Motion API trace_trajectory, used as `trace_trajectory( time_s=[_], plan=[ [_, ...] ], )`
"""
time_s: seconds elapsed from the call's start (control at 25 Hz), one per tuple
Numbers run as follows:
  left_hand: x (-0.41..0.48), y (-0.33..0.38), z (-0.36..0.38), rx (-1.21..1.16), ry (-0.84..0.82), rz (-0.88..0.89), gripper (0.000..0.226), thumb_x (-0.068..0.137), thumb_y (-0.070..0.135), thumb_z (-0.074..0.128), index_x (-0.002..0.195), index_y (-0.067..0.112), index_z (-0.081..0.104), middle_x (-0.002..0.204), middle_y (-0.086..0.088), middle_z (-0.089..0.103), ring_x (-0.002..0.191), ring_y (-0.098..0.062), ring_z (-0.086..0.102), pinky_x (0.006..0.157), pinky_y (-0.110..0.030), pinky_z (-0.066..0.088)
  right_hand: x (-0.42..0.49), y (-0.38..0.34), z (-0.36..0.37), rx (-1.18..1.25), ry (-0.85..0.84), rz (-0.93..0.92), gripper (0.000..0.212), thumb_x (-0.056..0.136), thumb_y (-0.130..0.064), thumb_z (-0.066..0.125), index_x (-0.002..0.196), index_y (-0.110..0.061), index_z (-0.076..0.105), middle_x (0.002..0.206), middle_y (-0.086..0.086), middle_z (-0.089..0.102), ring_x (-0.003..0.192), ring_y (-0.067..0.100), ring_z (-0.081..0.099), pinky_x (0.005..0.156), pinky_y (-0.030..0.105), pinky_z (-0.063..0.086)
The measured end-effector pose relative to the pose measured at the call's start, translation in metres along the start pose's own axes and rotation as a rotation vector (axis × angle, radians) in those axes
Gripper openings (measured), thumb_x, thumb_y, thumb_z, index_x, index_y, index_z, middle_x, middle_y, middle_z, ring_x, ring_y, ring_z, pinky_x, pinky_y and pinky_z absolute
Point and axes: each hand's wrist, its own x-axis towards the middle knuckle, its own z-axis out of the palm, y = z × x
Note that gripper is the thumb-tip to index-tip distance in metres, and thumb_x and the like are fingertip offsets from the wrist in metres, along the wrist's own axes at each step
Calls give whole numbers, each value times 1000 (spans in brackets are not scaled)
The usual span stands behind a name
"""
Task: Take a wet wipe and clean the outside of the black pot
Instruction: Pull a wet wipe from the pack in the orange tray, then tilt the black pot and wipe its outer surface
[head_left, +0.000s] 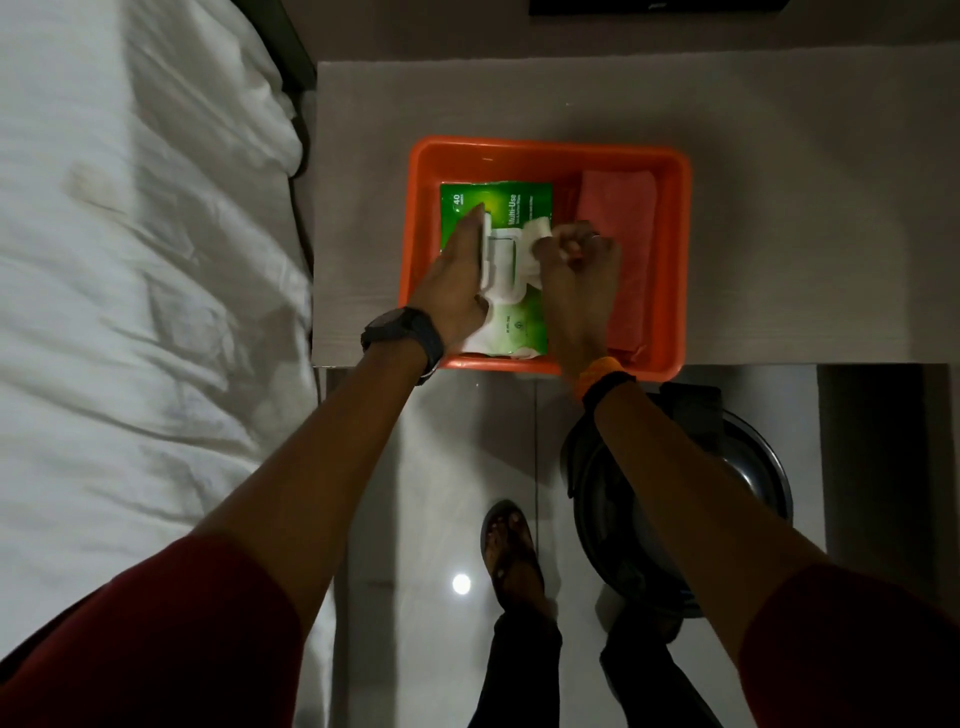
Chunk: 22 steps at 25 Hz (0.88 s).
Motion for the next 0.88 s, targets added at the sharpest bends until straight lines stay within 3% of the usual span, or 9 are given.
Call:
trace_trajectory(
  time_s=[0.08,0.16,0.28,0.4,0.48,0.56,0.64,0.72,0.88],
  plan=[
    [-3,4,12,296,-116,100,81,85,-7,52,154,8,12,163,-18,13,146,-39,26,115,-41,35,-10,-3,-29,169,68,45,18,85,-10,65,73,-19,54,81,4,61,67,-1,60,66,25,51],
    [-8,9,26,560,-196,108,65,94,4,46,153,7,19,164,-20,7,149,-49,5,117,-49,31,-22,-2,-62,214,66,61,26,84,-6,63,67,-21,51,66,-5,56,52,-6,54,55,17,47],
    [-8,25,37,718,-221,-17,57,99,17,43,151,6,22,164,-19,7,149,-50,2,108,-57,38,-33,4,-102,230,-10,93,26,83,-3,62,65,-19,54,68,-4,63,56,-1,63,52,17,51],
    [-5,43,28,726,-262,-94,63,92,18,54,149,9,28,163,-16,11,149,-47,6,111,-59,34,-38,14,-133,291,-89,166,17,91,-4,65,77,-14,66,79,2,74,70,12,74,61,30,60],
    [-12,66,31,548,-115,-12,58,89,10,53,146,15,41,160,-15,24,149,-39,16,117,-52,32,-45,25,-158,352,-113,200,8,93,-10,67,97,-4,72,85,6,76,77,22,73,65,34,58],
    [-33,100,57,45,48,141,46,91,6,52,136,14,56,147,-12,48,138,-19,42,115,-28,36,-51,39,-183,408,-91,241,24,94,-13,69,111,4,71,82,8,74,77,24,69,65,30,57],
    [-63,138,97,-481,-70,160,36,92,12,62,128,11,62,132,-5,63,115,-2,59,101,-16,45,-56,54,-213,442,-82,235,21,95,-17,69,109,-3,75,76,2,74,73,19,68,62,25,57],
    [-86,163,136,-689,-195,92,41,88,12,69,129,9,61,124,-1,68,107,-2,66,94,-19,53,-61,70,-242,461,-132,205,15,97,-23,67,102,-15,78,79,1,78,74,15,72,63,22,59],
    [-103,188,196,-797,-168,-19,42,91,7,65,132,6,58,120,-10,71,109,-19,70,94,-37,58,-64,102,-298,503,-216,198,19,101,-23,62,106,-12,77,94,7,81,87,18,79,72,23,62]
  ],
)
